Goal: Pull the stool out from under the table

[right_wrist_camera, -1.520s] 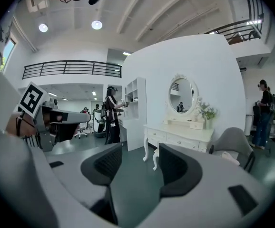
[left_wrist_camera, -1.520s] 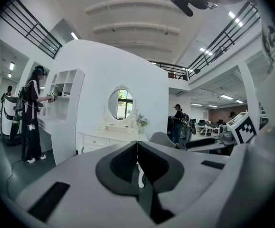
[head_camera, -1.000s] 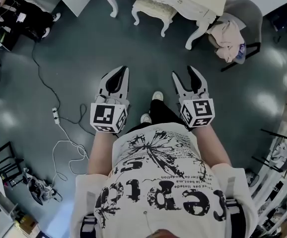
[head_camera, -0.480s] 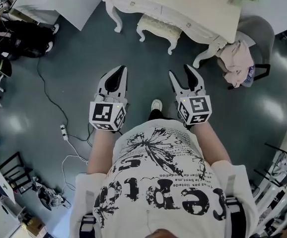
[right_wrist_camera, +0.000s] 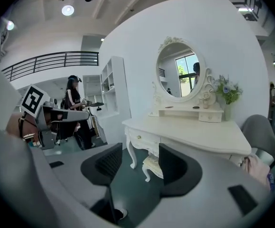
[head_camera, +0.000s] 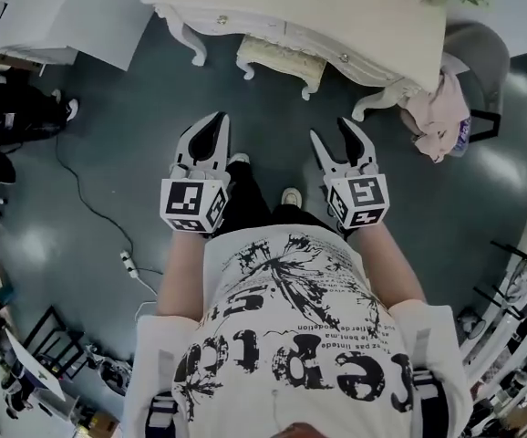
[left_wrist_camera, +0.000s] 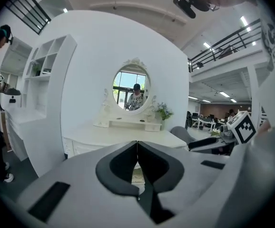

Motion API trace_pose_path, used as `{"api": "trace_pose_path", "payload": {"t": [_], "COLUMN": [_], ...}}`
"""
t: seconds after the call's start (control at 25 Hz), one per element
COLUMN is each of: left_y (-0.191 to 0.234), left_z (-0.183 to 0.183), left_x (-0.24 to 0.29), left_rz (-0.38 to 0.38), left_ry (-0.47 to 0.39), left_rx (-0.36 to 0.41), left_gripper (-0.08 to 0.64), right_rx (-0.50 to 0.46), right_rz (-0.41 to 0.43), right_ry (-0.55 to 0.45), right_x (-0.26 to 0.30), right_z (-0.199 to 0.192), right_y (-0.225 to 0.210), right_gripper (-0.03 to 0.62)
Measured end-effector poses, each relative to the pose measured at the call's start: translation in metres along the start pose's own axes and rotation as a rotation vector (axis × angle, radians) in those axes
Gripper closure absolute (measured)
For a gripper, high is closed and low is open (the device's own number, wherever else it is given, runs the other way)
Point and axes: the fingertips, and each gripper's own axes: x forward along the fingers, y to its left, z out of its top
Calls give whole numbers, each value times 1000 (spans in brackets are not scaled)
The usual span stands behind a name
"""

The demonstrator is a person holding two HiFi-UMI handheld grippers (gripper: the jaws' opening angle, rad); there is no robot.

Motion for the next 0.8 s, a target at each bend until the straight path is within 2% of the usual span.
{"api": "trace_pose_path", "payload": {"t": [0.2, 0.48, 0.6, 0.8], "left_y": [34, 82, 96, 110], "left_z": [-14, -44, -73, -148], "left_x": [74, 164, 186, 216], "left_rz": [-188, -414, -460, -465], "left_ry": [74, 90, 119, 171], "left_rx": [26, 106, 137, 83], "left_gripper": [540, 540, 540, 540], "right_rx": [65, 191, 226, 224], "right_rz": [-151, -359, -415, -443], "right_ry": [43, 31, 50, 130], "right_x": [59, 145, 169, 206], "right_z": [-15, -54, -83, -161], "right_y": [-21, -57, -64, -84], "right_gripper": [358, 358, 358, 359]}}
